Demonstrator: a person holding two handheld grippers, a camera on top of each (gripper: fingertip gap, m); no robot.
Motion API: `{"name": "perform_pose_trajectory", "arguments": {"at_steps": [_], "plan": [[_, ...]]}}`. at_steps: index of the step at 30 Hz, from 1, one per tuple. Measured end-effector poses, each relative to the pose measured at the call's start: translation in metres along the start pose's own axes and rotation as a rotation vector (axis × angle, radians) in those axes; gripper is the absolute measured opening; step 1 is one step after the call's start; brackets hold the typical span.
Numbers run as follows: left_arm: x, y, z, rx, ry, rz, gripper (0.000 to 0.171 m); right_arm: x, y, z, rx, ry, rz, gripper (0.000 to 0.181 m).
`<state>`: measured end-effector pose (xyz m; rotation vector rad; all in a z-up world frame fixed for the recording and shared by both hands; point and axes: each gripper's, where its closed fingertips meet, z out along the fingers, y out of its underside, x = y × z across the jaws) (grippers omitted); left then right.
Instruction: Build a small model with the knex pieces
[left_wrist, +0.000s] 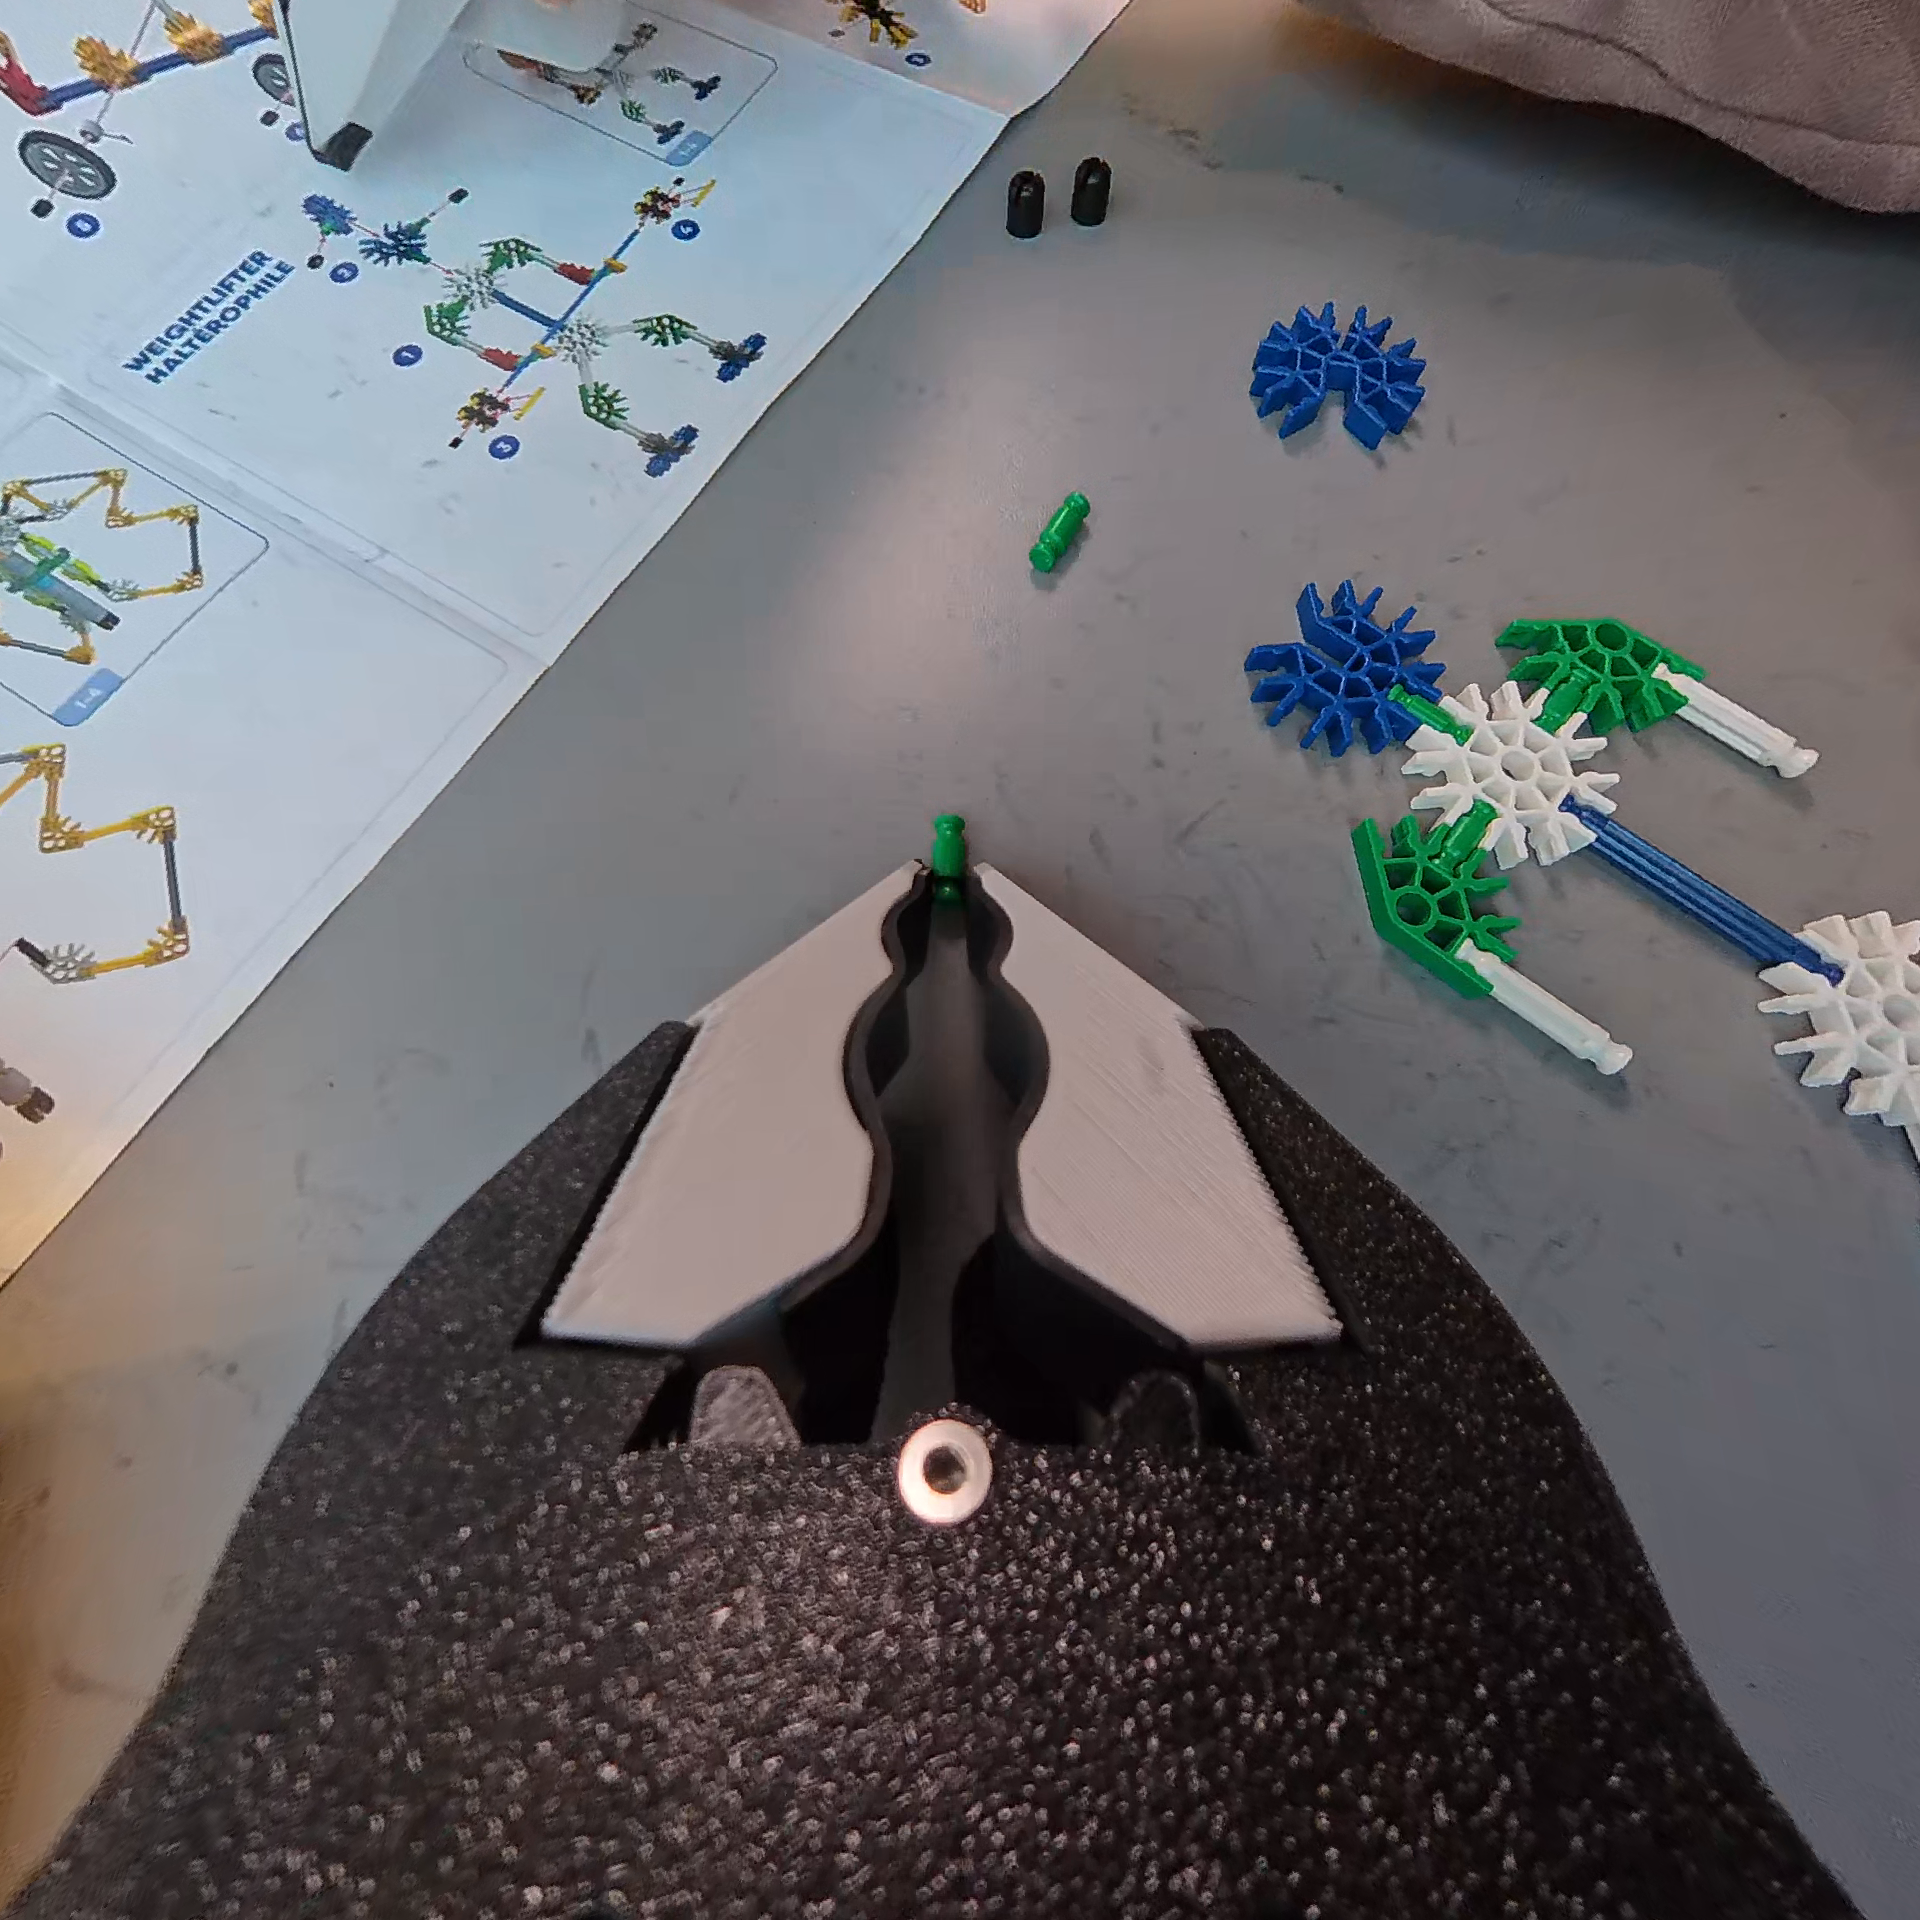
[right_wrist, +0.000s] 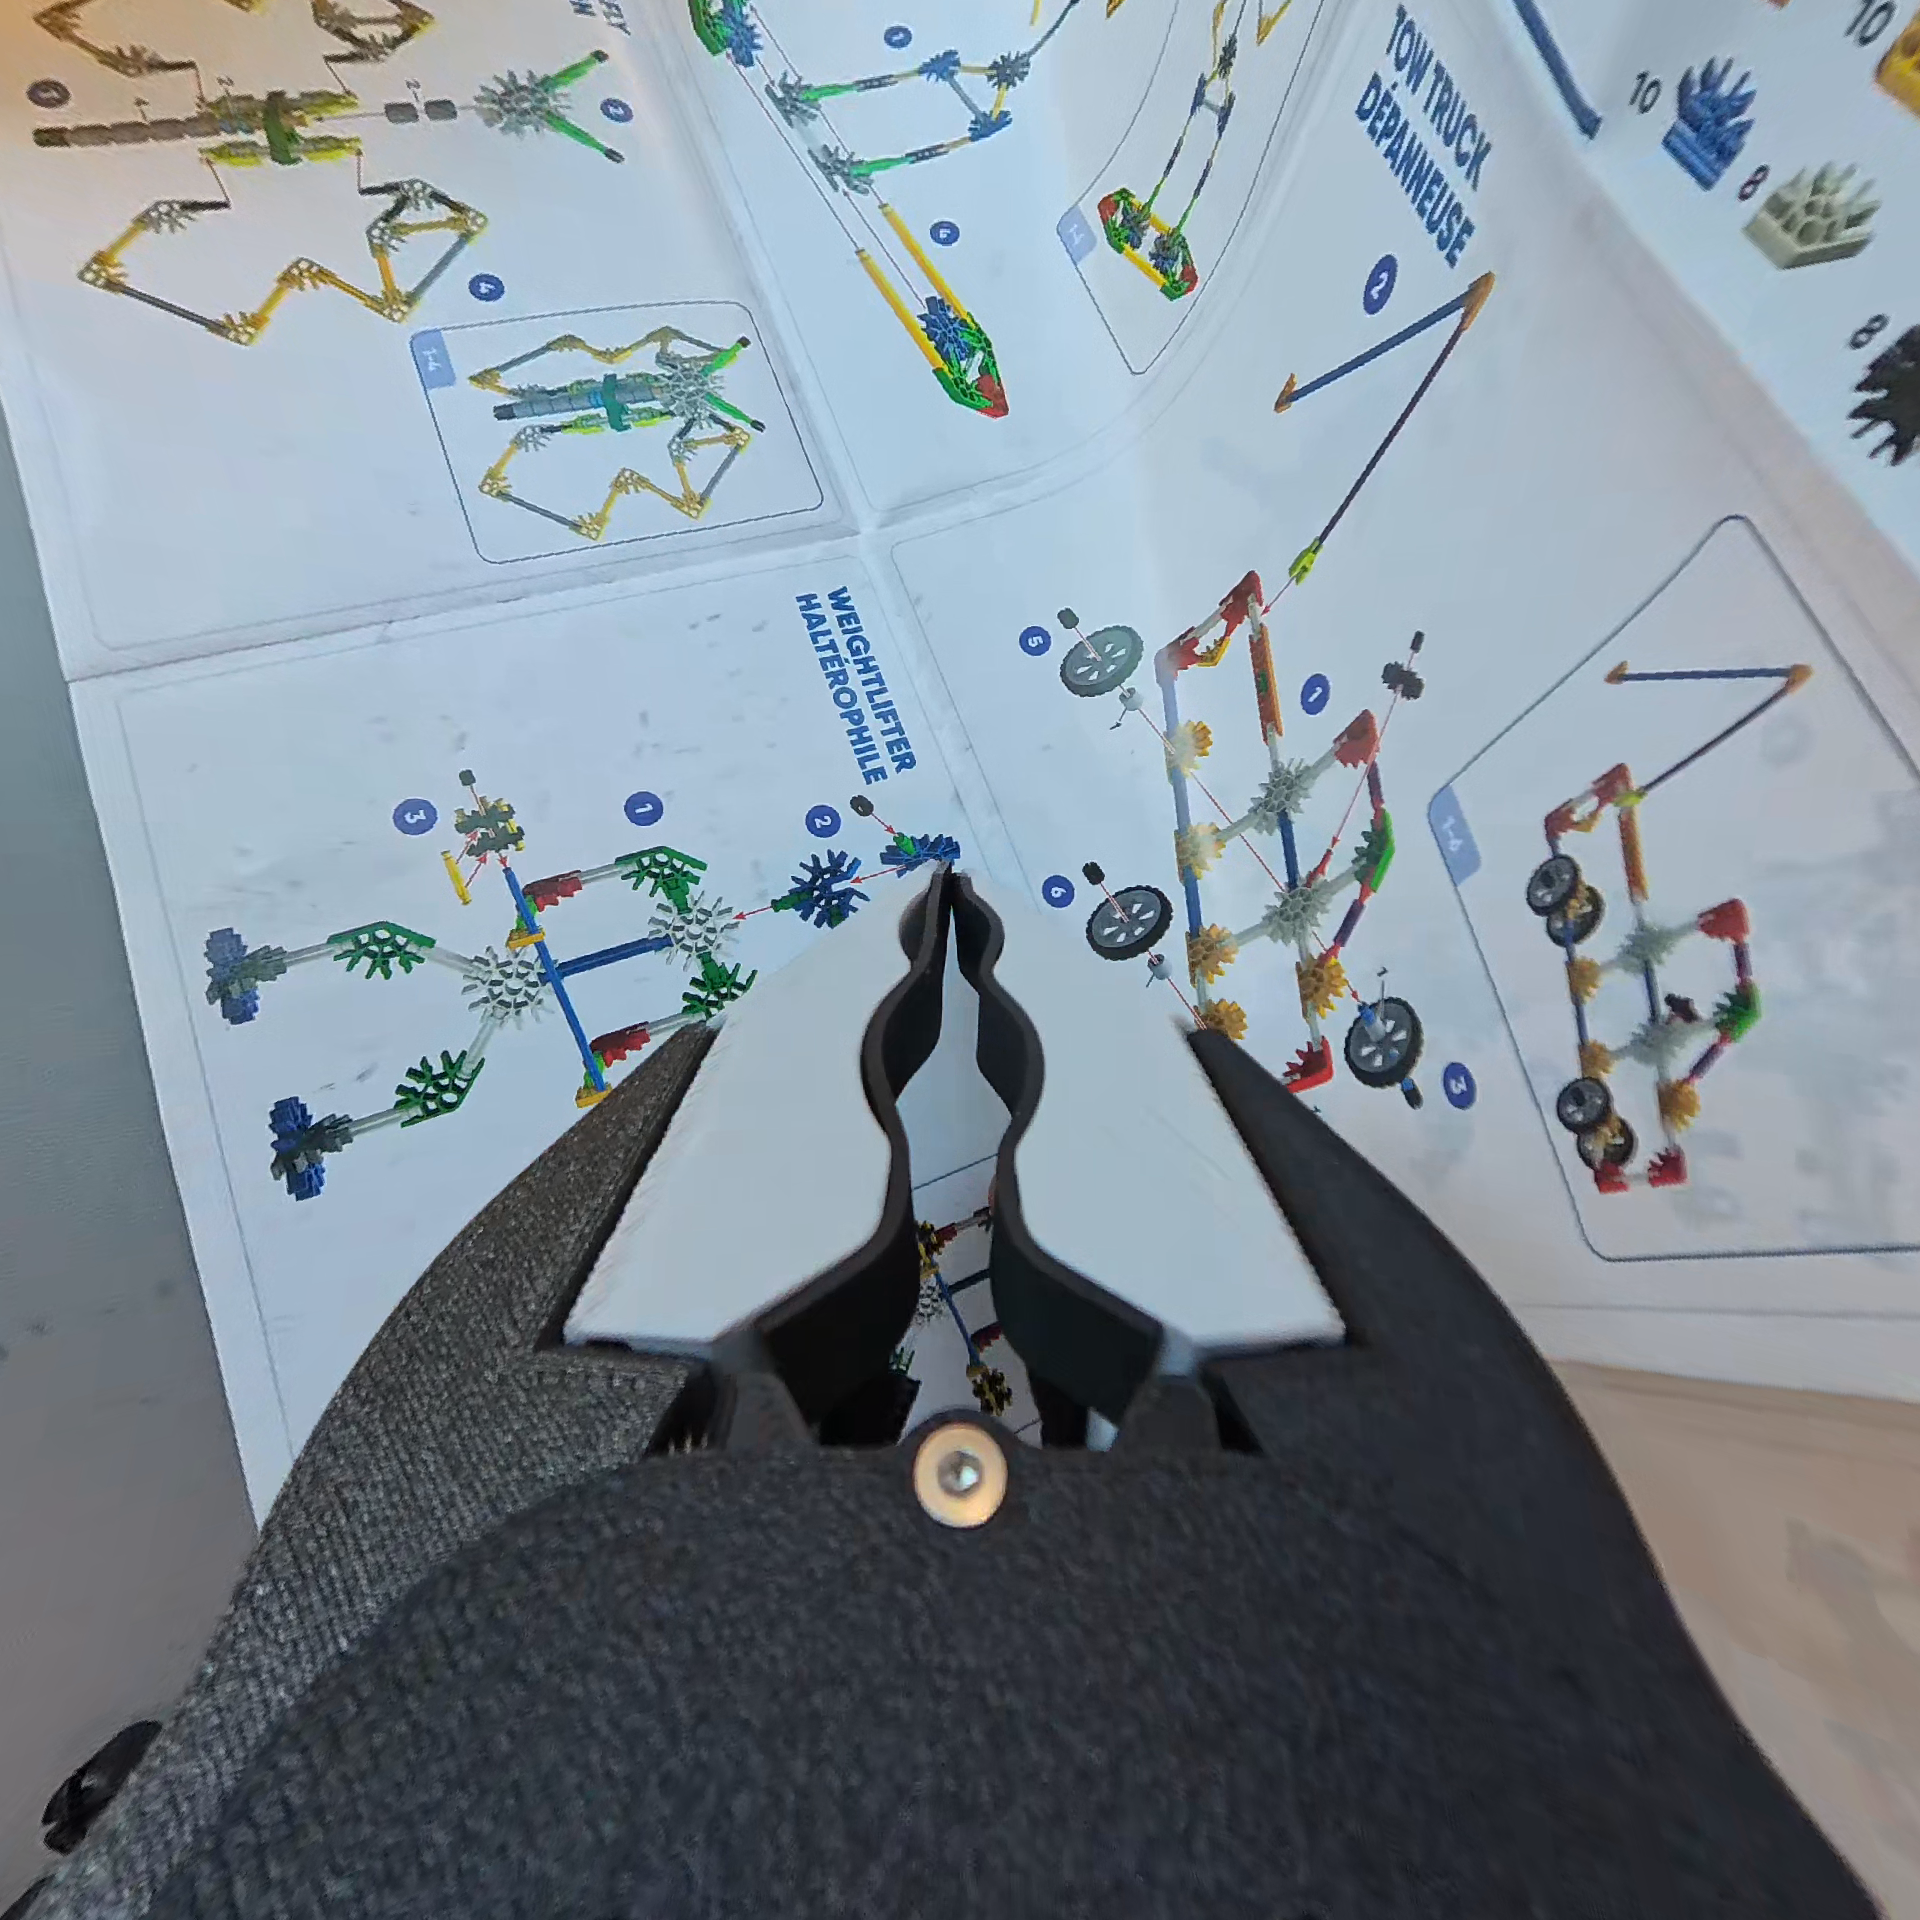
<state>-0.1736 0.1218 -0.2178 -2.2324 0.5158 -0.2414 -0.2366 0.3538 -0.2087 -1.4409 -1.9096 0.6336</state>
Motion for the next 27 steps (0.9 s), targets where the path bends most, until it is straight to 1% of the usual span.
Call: {"name": "perform_pose_trajectory", "arguments": {"at_steps": [7, 24, 27], "plan": [[0.0, 0.0, 0.0, 0.0, 0.002, -0.002, 0.004, -0.003, 0.003, 0.001, -0.014, 0.004, -0.032, 0.0], [0.0, 0.0, 0.0, 0.0, 0.002, -0.002, 0.004, -0.012, -0.003, 0.003, 0.0, -0.013, -0.046, 0.0], [0.0, 0.0, 0.0, 0.0, 0.002, -0.002, 0.004, -0.01, -0.005, 0.003, 0.005, 0.008, -0.046, 0.0]]}}
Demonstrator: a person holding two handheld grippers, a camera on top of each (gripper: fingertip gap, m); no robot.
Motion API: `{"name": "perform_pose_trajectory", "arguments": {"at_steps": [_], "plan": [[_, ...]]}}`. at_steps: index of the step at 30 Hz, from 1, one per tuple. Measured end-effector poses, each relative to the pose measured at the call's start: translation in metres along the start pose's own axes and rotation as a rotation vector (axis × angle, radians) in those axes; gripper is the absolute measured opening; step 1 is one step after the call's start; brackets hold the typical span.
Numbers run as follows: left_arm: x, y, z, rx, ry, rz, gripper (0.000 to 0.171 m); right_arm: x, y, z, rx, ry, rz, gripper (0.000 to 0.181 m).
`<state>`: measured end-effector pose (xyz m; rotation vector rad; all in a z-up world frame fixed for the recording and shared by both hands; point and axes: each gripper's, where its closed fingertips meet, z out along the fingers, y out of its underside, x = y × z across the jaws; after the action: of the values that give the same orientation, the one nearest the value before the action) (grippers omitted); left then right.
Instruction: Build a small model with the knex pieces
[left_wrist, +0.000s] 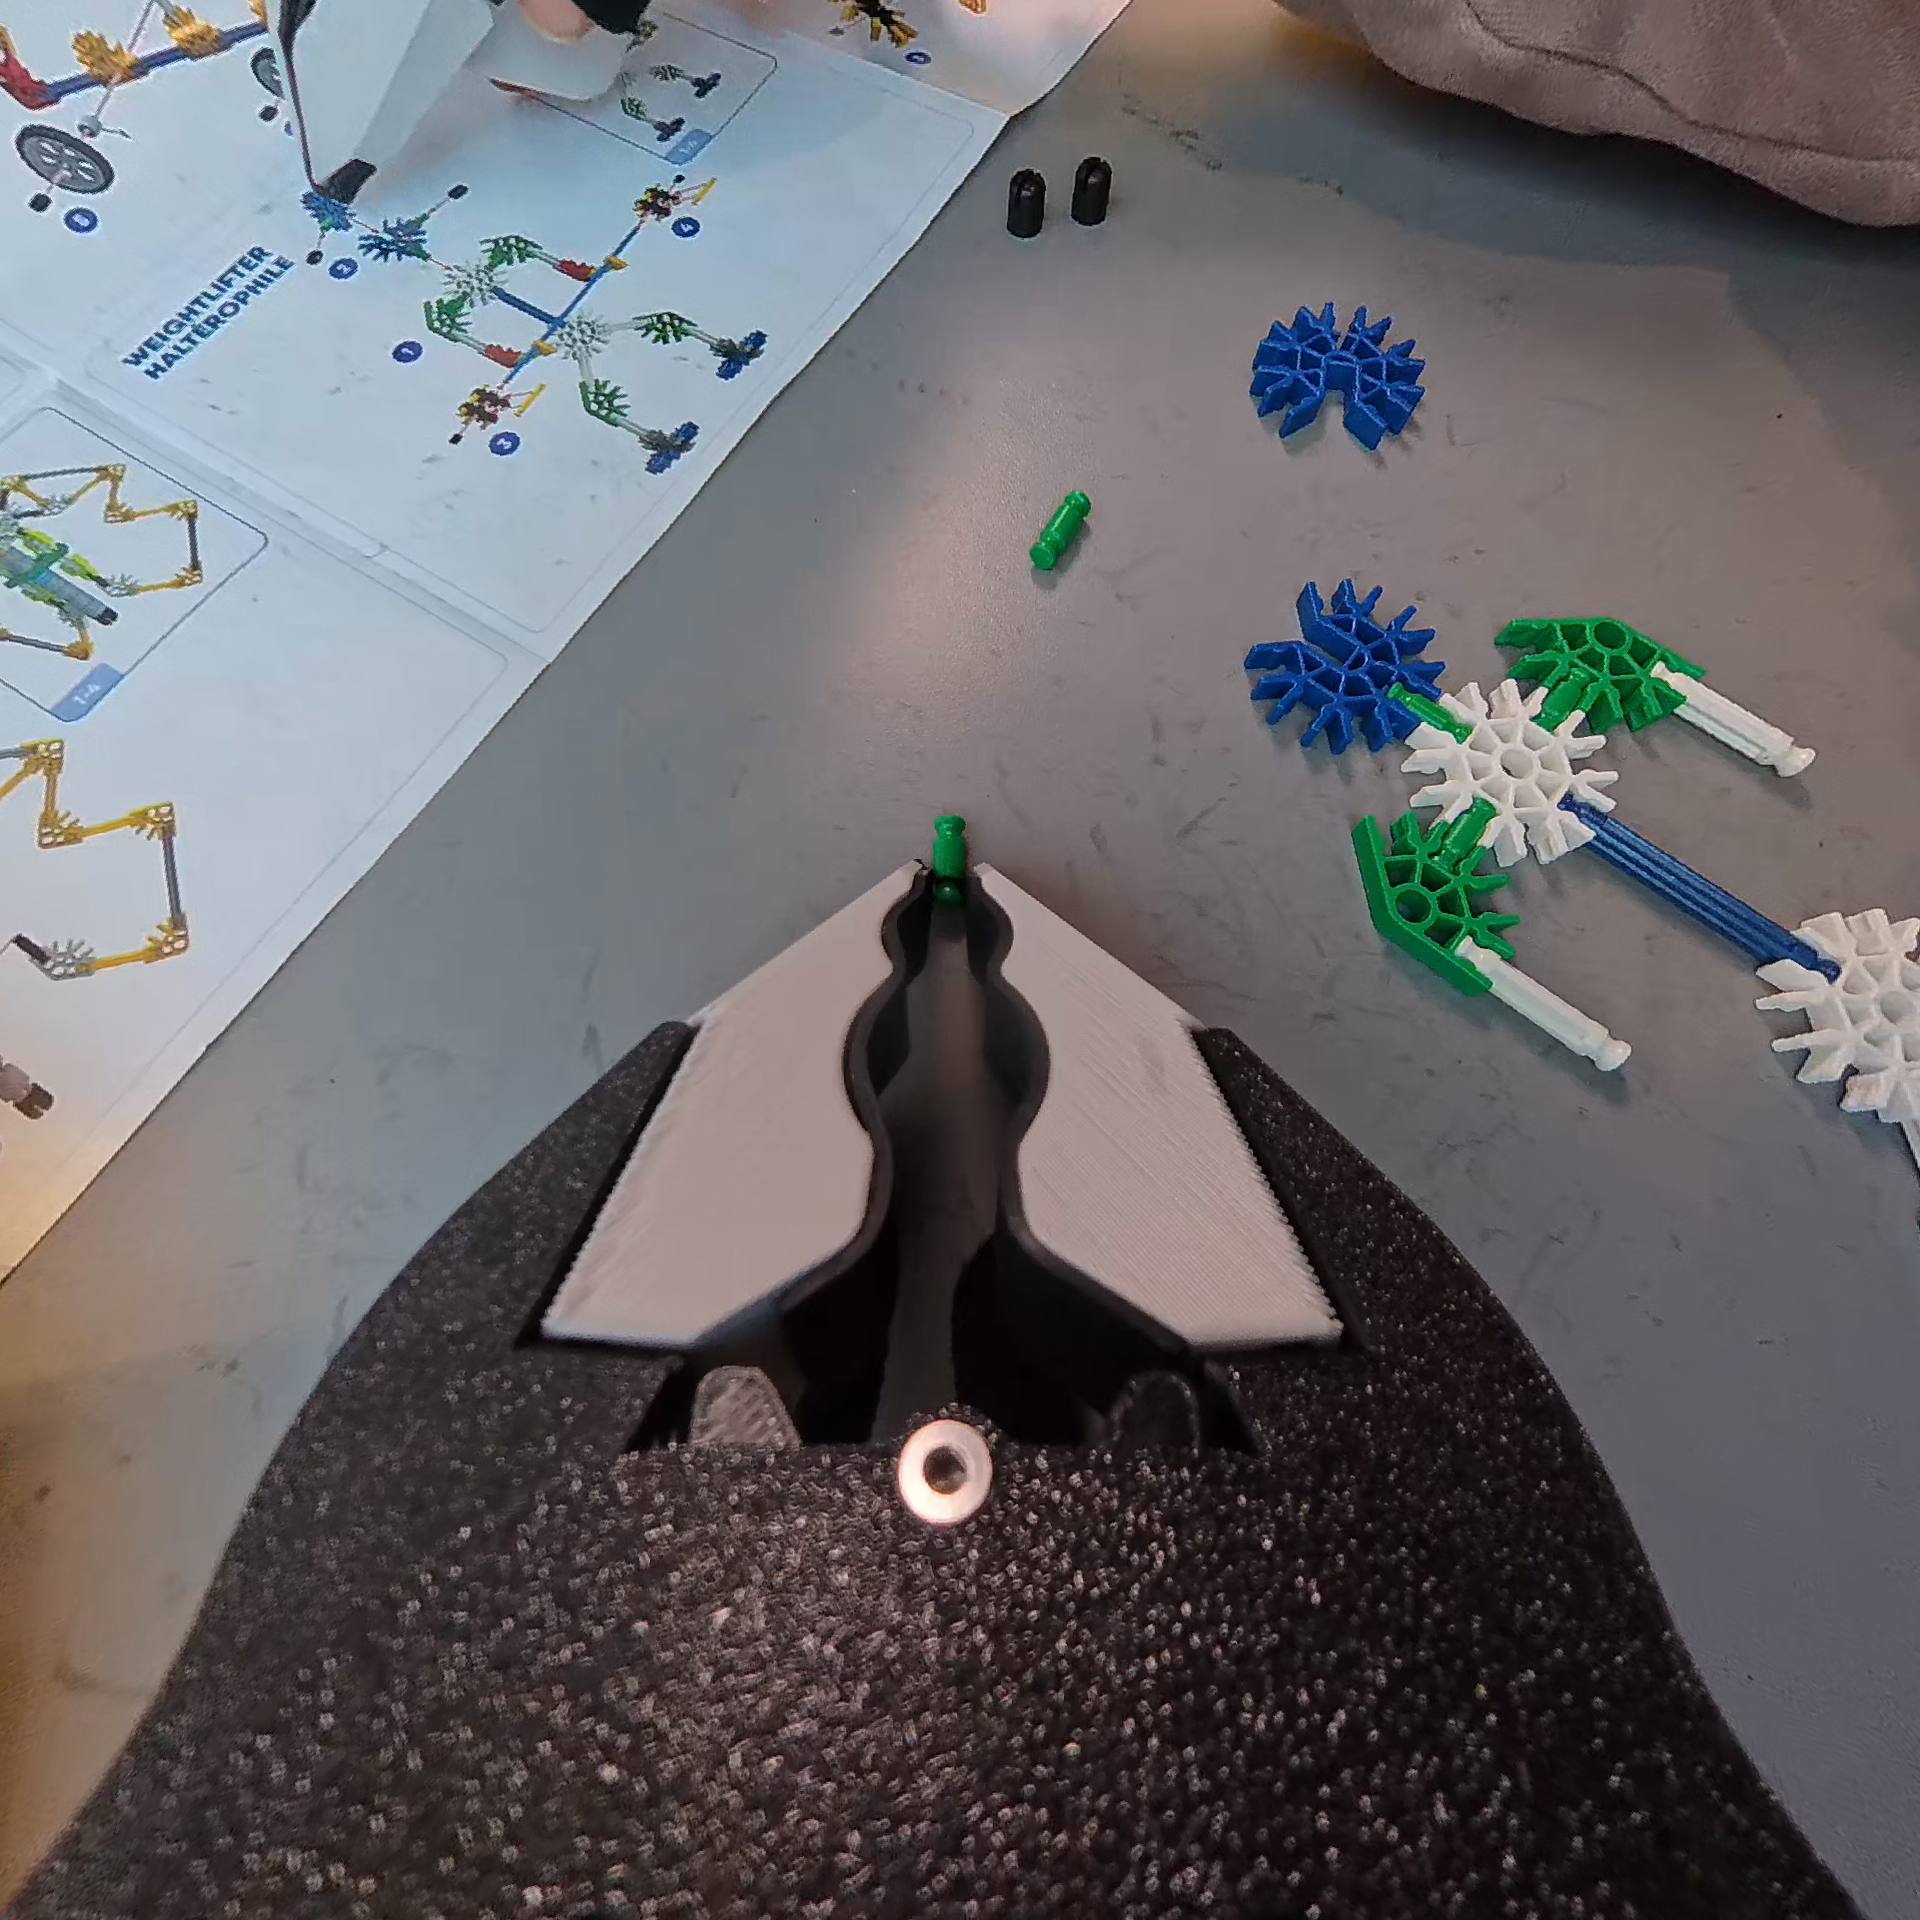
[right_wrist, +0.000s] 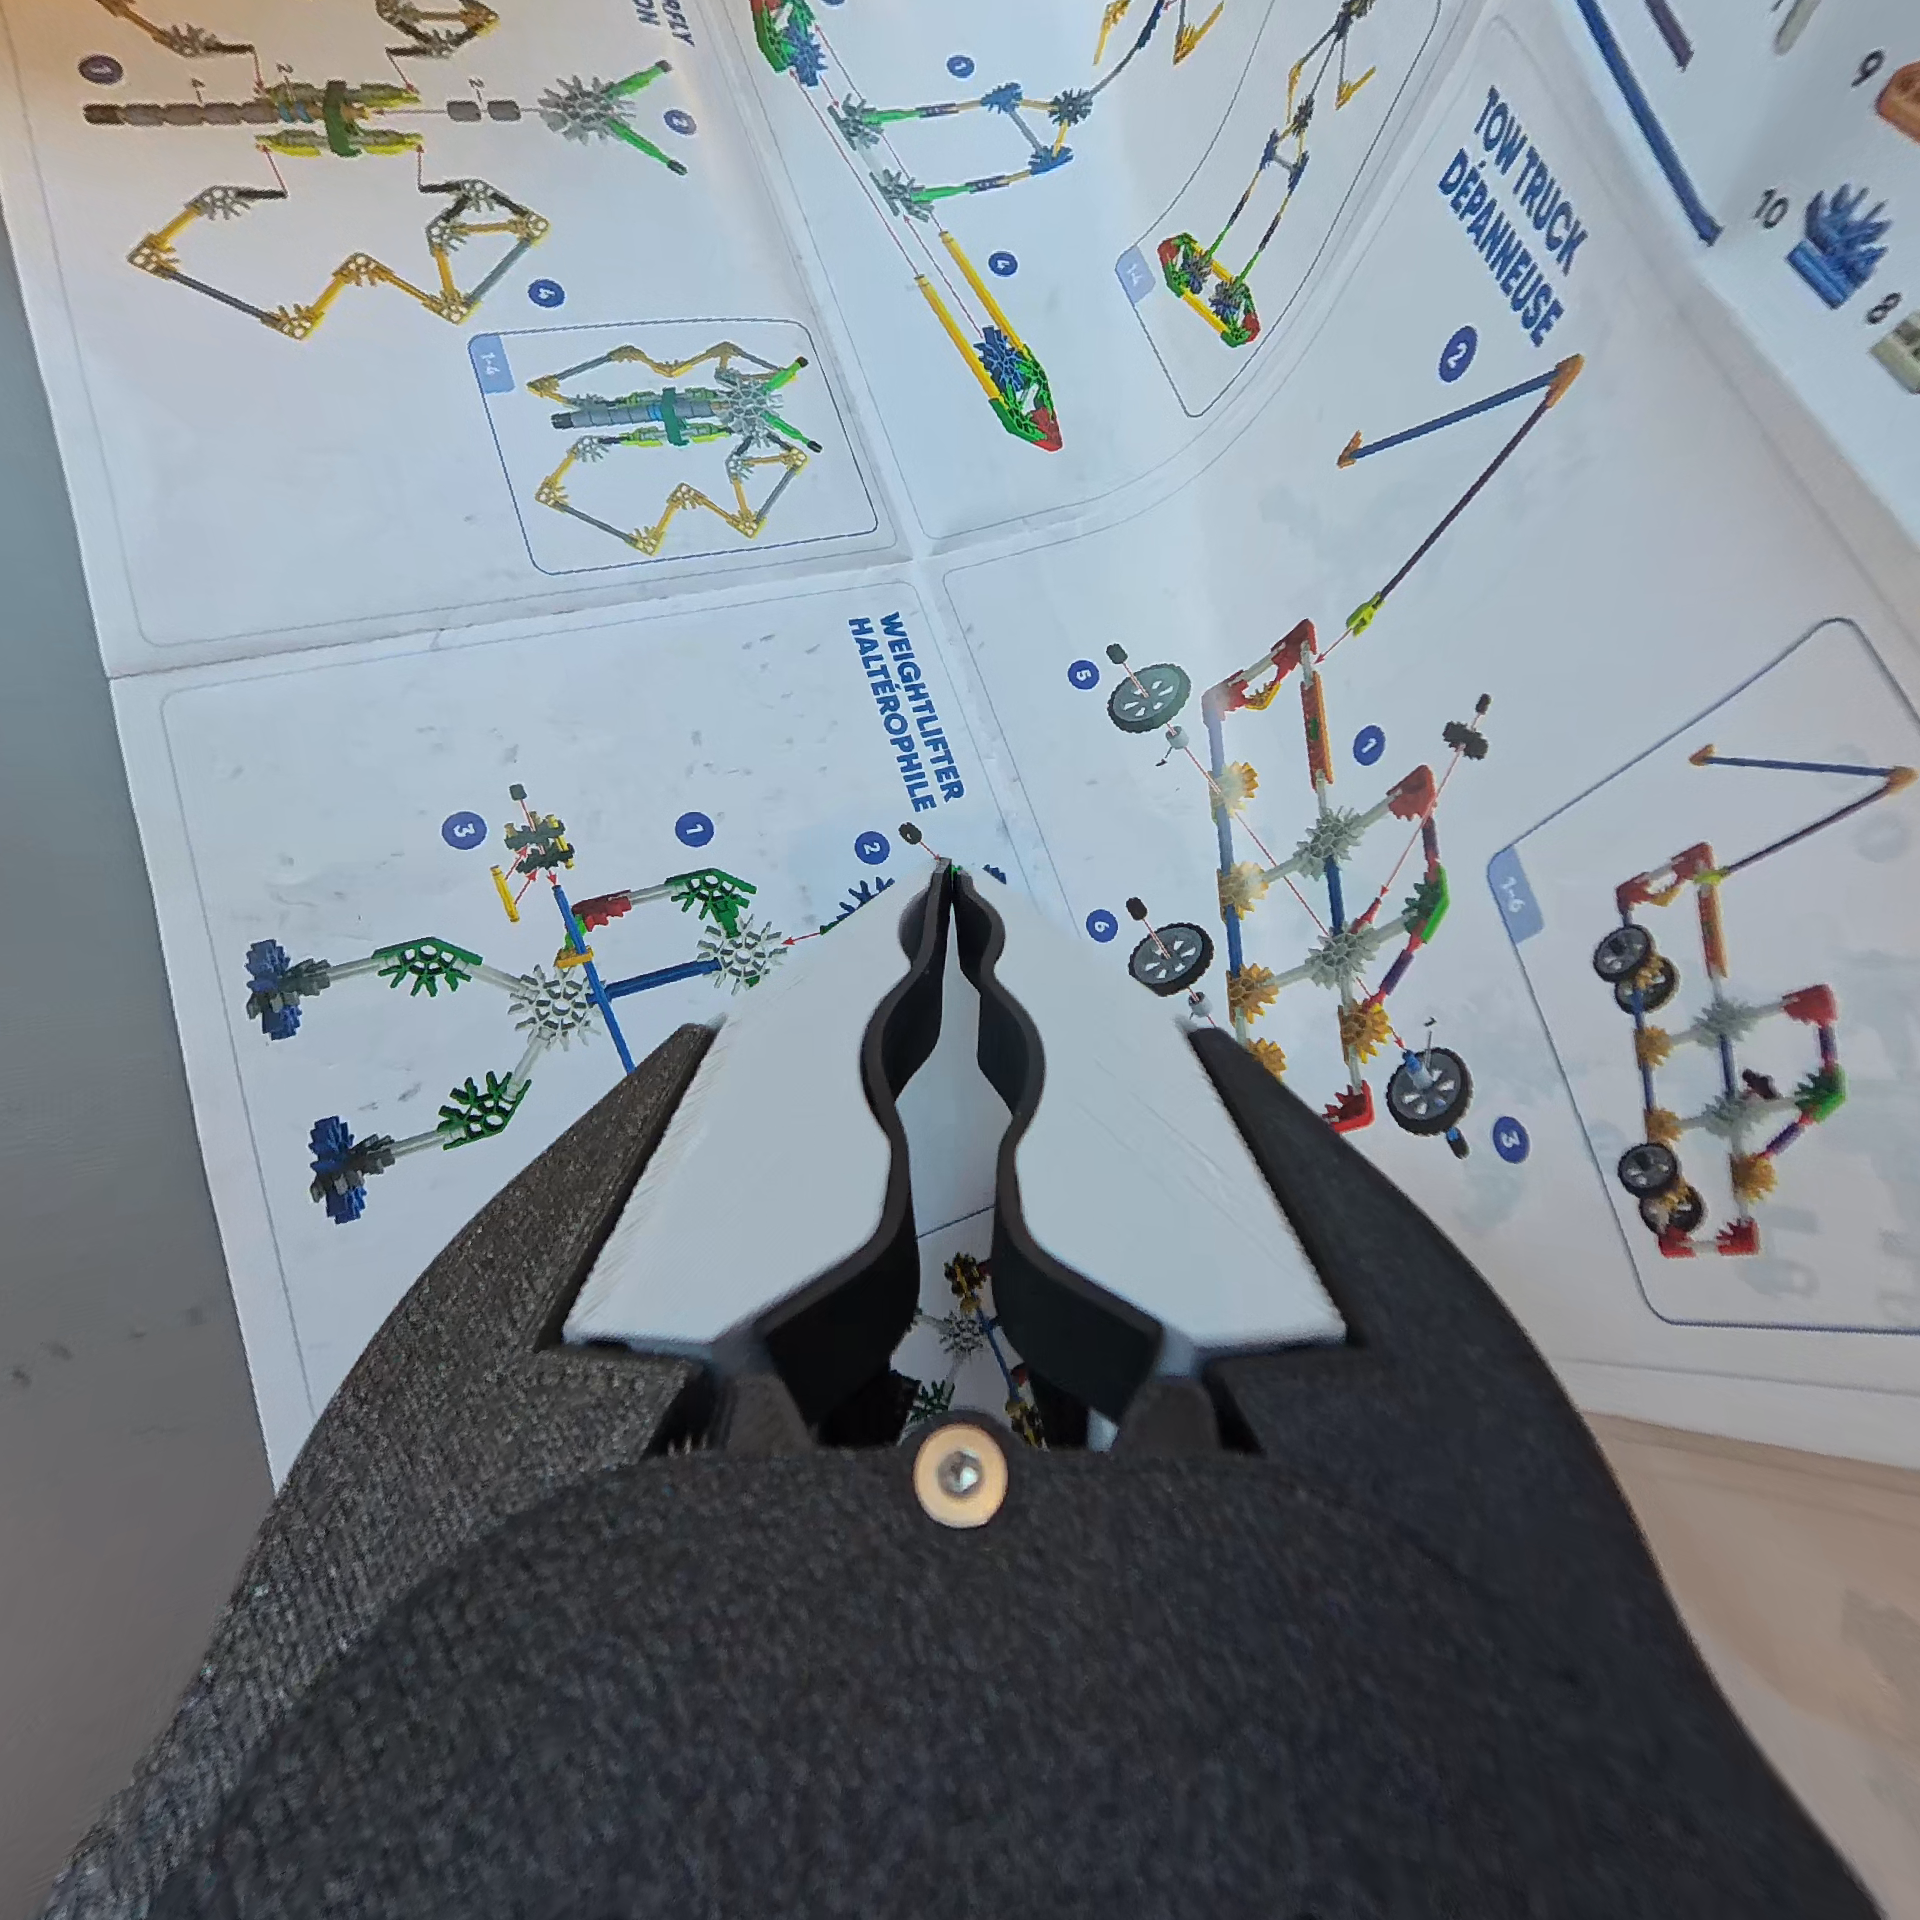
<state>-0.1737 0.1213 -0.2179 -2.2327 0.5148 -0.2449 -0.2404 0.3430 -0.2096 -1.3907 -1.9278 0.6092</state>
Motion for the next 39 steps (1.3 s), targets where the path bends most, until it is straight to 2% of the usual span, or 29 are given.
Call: {"name": "perform_pose_trajectory", "arguments": {"at_steps": [8, 11, 14, 17, 20, 24, 27, 30, 34, 37, 39], "plan": [[0.0, 0.0, 0.0, 0.0, 0.0, 0.0, 0.004, 0.001, -0.014, -0.017, 0.054, -0.007, 0.042, 0.002], [0.0, 0.0, 0.0, 0.0, -0.002, 0.003, 0.004, -0.011, -0.031, -0.045, 0.091, -0.033, 0.037, 0.009], [0.001, -0.001, -0.001, 0.005, -0.006, 0.013, 0.004, -0.043, -0.032, -0.081, 0.048, -0.086, 0.049, 0.019], [0.001, -0.001, -0.001, 0.008, -0.011, 0.026, 0.004, -0.09, -0.012, -0.12, -0.041, -0.095, 0.083, 0.022], [0.002, -0.002, -0.001, 0.01, -0.011, 0.037, 0.004, -0.137, 0.034, -0.146, -0.186, -0.078, 0.216, 0.033], [0.003, -0.001, 0.001, 0.003, -0.026, 0.056, 0.004, -0.177, 0.078, -0.152, -0.246, -0.014, 0.39, 0.057], [0.002, -0.002, 0.001, 0.003, -0.038, 0.065, 0.004, -0.183, 0.083, -0.146, -0.216, 0.009, 0.455, 0.053], [0.0, -0.003, 0.001, 0.012, -0.055, 0.072, 0.004, -0.185, 0.077, -0.14, -0.204, -0.028, 0.417, 0.036], [0.005, -0.011, -0.002, 0.059, -0.045, 0.113, 0.004, -0.2, 0.067, -0.136, -0.182, -0.203, 0.165, 0.036], [0.024, -0.026, -0.004, 0.136, 0.033, 0.158, 0.004, -0.212, 0.063, -0.138, -0.134, -0.329, -0.062, 0.036], [0.046, -0.038, -0.005, 0.19, 0.128, 0.192, 0.004, -0.216, 0.06, -0.136, -0.121, -0.384, -0.098, 0.036]]}}
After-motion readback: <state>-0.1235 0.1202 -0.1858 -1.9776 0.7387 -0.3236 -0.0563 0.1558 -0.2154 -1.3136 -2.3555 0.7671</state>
